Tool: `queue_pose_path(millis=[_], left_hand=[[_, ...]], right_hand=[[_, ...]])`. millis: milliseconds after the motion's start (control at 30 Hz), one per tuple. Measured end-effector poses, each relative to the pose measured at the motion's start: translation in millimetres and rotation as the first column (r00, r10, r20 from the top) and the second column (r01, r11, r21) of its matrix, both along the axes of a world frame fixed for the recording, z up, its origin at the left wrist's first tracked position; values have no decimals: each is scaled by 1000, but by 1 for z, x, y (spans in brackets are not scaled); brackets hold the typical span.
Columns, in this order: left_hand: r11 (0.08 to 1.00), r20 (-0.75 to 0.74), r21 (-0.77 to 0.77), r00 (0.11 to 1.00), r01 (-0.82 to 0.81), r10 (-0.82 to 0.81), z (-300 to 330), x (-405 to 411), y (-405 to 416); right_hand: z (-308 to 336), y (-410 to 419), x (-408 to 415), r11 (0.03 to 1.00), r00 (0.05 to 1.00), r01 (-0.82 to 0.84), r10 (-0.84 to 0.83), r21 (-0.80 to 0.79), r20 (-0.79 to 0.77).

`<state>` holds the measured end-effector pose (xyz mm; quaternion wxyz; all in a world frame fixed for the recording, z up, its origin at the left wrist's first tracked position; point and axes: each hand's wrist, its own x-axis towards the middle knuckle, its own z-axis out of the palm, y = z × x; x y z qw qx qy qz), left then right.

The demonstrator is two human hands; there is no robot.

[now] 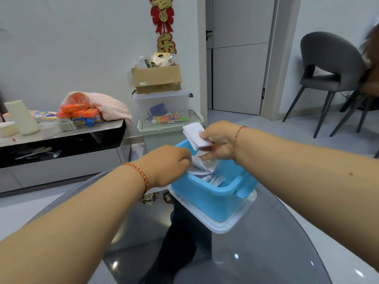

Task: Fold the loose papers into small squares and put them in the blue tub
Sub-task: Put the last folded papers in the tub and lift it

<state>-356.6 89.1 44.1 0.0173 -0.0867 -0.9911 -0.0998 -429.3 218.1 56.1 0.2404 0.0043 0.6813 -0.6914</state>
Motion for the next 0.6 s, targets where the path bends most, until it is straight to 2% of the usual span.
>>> queue_pose_path(millis=[67, 100, 200, 300, 367, 433, 533, 600], left_hand=[[997, -116, 79, 993, 23, -14, -2, 0, -4], [996, -143, 72, 989, 50, -39, -3, -1, -6], [994, -73, -94, 995, 56, -63, -10, -4, -8], [994, -5, -109, 1000, 6, -6, -13, -5, -10], [990, 23, -139, 1000, 22, -19, -13, -5, -11], [989, 53, -145, 998, 27, -19, -12, -4, -11], [990, 37, -139, 999, -7, 12, -14, -2, -11], [993, -30, -117, 999, -22, 18, -15, -1, -10]], right_hand=[[-8, -4, -1, 998, 998, -49, 46, 46, 46], [-13, -6, -2, 995, 997, -61, 57, 80, 55], [-21, -9, -1, 987, 997, -51, 40, 154, 73], [-19, -9, -3, 951, 998, -25, 43, 307, -52], [-9, -10, -10, 831, 962, 34, 123, 555, -243], [3, -7, -15, 634, 872, 119, 301, 764, -385], [20, -6, -17, 356, 703, 126, 627, 926, -336], [24, -9, -16, 221, 608, 141, 750, 965, -260]])
